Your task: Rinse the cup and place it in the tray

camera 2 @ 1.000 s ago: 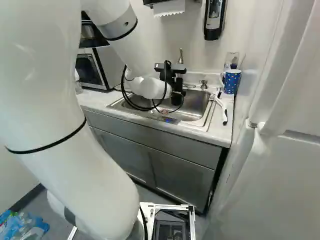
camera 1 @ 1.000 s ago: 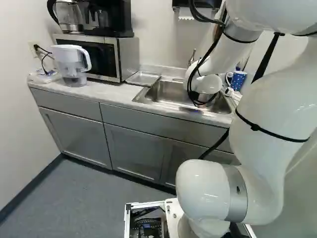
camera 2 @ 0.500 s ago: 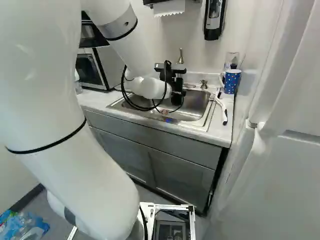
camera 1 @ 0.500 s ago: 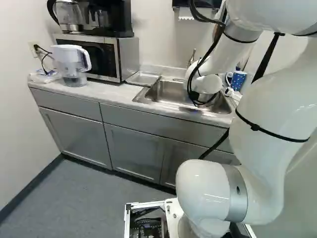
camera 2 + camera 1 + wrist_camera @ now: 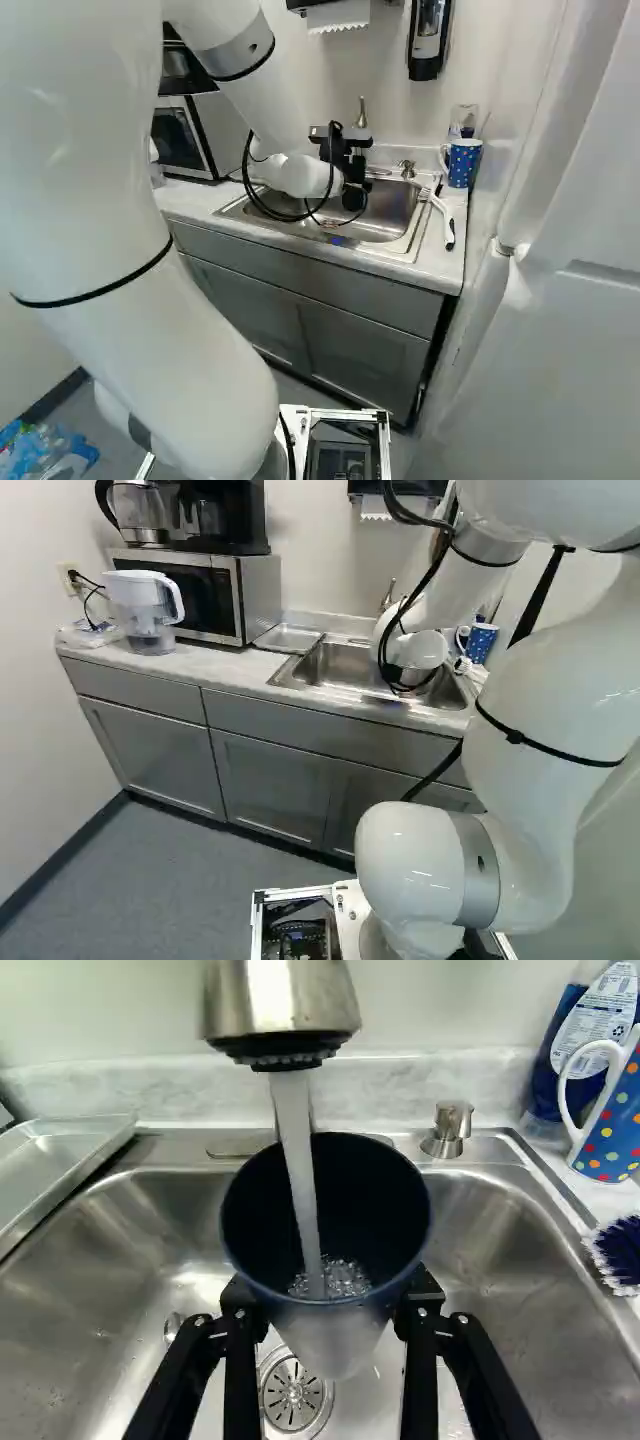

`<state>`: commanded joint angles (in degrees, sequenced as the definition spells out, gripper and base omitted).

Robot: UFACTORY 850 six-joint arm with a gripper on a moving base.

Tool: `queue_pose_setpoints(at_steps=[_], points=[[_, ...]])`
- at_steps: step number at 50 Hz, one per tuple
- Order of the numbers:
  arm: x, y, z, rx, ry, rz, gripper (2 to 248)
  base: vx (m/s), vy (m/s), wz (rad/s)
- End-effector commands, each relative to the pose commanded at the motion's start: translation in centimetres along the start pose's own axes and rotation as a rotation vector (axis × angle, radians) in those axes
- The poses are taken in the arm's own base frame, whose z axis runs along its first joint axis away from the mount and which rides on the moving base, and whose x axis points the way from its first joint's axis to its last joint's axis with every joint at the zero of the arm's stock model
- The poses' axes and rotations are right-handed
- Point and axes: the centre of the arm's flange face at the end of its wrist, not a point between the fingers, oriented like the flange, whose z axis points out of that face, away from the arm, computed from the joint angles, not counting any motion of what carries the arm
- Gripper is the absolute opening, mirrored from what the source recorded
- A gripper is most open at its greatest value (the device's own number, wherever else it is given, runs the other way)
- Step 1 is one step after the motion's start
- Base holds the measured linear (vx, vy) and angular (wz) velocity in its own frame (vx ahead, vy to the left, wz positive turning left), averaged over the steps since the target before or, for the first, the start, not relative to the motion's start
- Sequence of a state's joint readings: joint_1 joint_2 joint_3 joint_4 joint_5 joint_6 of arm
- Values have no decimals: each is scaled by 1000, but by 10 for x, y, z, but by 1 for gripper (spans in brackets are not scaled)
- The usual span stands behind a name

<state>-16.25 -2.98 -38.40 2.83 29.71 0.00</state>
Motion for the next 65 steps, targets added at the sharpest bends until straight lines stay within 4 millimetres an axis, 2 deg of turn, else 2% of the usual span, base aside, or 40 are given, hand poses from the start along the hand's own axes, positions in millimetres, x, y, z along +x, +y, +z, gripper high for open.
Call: queue_pose_setpoints(at_steps=[65], points=[[0, 0, 0, 0, 0, 0, 126, 0, 0, 0]])
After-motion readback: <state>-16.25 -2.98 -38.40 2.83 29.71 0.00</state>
